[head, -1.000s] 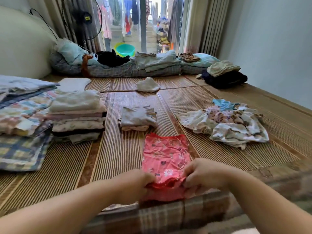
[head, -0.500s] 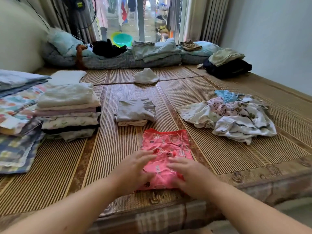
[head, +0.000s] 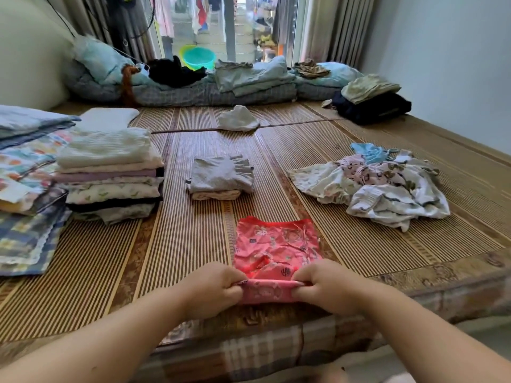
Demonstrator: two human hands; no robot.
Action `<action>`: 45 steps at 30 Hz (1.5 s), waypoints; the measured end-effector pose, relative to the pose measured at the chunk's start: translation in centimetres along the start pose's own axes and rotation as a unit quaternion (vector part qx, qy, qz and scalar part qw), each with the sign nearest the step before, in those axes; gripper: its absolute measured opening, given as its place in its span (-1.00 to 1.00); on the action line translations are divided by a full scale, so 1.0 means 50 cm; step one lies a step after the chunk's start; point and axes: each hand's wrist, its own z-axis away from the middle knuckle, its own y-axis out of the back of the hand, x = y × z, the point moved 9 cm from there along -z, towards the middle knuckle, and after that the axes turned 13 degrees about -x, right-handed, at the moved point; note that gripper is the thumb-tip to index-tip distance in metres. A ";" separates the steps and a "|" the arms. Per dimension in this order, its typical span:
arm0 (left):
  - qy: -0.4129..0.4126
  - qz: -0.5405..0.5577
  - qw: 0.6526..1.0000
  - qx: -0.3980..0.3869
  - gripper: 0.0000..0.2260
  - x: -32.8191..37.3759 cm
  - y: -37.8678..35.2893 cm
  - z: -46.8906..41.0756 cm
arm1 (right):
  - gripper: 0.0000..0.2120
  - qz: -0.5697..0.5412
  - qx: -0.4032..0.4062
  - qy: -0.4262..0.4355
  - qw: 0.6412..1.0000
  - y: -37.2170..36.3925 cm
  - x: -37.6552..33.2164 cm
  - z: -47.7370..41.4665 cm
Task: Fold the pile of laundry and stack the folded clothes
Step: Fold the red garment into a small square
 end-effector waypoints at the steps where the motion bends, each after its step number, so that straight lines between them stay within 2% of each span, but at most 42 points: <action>1: -0.007 0.061 0.998 -0.005 -0.80 0.005 0.003 0.008 | -0.78 -0.024 -0.006 0.010 1.000 0.008 -0.010 0.010; 3: -0.024 0.147 0.989 -0.011 -0.82 0.012 0.015 0.012 | -0.83 -0.102 -0.013 0.028 0.994 0.029 -0.017 0.017; 5: -0.033 0.215 0.976 0.013 -0.76 0.011 0.041 0.000 | -0.91 -0.181 0.015 0.034 0.983 0.061 -0.008 0.010; 7: -0.009 0.272 0.960 0.073 -0.74 -0.004 0.073 -0.024 | -0.93 -0.198 0.124 0.019 0.972 0.113 0.017 -0.001; 9: 0.027 0.300 0.940 0.159 -0.72 -0.027 0.106 -0.041 | -0.76 -0.170 0.240 -0.021 0.956 0.155 0.047 -0.008; 10: 0.059 0.293 0.934 0.195 -0.68 -0.040 0.116 -0.044 | -0.65 -0.169 0.262 -0.051 0.949 0.161 0.067 -0.016; 11: 0.097 0.270 0.934 0.213 -0.62 -0.053 0.118 -0.046 | -0.56 -0.171 0.259 -0.086 0.947 0.157 0.085 -0.025; 13: 0.162 0.220 0.939 0.207 -0.54 -0.077 0.103 -0.053 | -0.45 -0.148 0.196 -0.167 0.955 0.131 0.123 -0.047; 15: 0.186 0.194 0.948 0.170 -0.53 -0.085 0.077 -0.063 | -0.49 -0.115 0.127 -0.225 0.959 0.100 0.147 -0.062; 17: 0.185 0.187 0.953 0.149 -0.58 -0.086 0.060 -0.076 | -0.60 -0.096 0.106 -0.232 0.962 0.085 0.143 -0.067; 19: 0.190 0.186 0.953 0.142 -0.51 -0.082 0.052 -0.088 | -0.67 -0.100 0.107 -0.226 0.963 0.075 0.130 -0.071; 21: 0.203 0.198 0.949 0.137 -0.24 -0.074 0.043 -0.096 | -0.75 -0.097 0.124 -0.214 0.964 0.075 0.118 -0.073; 23: 0.187 0.221 0.947 0.140 0.00 -0.062 0.034 -0.102 | -0.84 -0.169 0.160 -0.178 0.956 0.077 0.116 -0.072; 24: 0.168 0.236 0.946 0.143 0.04 -0.058 0.032 -0.101 | -0.79 -0.218 0.182 -0.161 0.945 0.079 0.120 -0.069; 26: 0.117 0.278 0.943 0.140 -0.02 -0.048 0.031 -0.095 | -0.51 -0.277 0.208 -0.139 0.928 0.083 0.126 -0.060; 27: 0.087 0.301 0.941 0.130 -0.14 -0.040 0.028 -0.091 | -0.36 -0.287 0.206 -0.128 0.927 0.082 0.125 -0.057; 28: 0.063 0.313 0.940 0.119 -0.28 -0.035 0.026 -0.087 | -0.27 -0.291 0.200 -0.112 0.929 0.082 0.120 -0.057; 29: 0.048 0.314 0.941 0.112 -0.40 -0.031 0.026 -0.080 | -0.26 -0.306 0.192 -0.093 0.928 0.081 0.112 -0.056; 31: 0.030 0.311 0.943 0.115 -0.51 -0.031 0.045 -0.070 | -0.38 -0.370 0.183 -0.055 0.909 0.081 0.099 -0.061; 35: -0.005 0.317 0.934 0.165 -0.52 -0.047 0.159 -0.053 | -0.73 -0.487 0.206 -0.024 0.848 0.112 0.072 -0.100; 37: -0.023 0.296 0.934 0.201 -0.52 -0.059 0.241 -0.044 | -0.80 -0.472 0.227 0.004 0.852 0.170 0.036 -0.133; 40: -0.053 0.246 0.928 0.275 -0.47 -0.093 0.383 -0.047 | -0.79 -0.436 0.279 0.080 0.852 0.307 -0.028 -0.196; 45: -0.027 0.196 0.908 0.369 -0.43 -0.183 0.563 -0.106 | -0.78 -0.389 0.304 0.121 0.861 0.454 -0.074 -0.346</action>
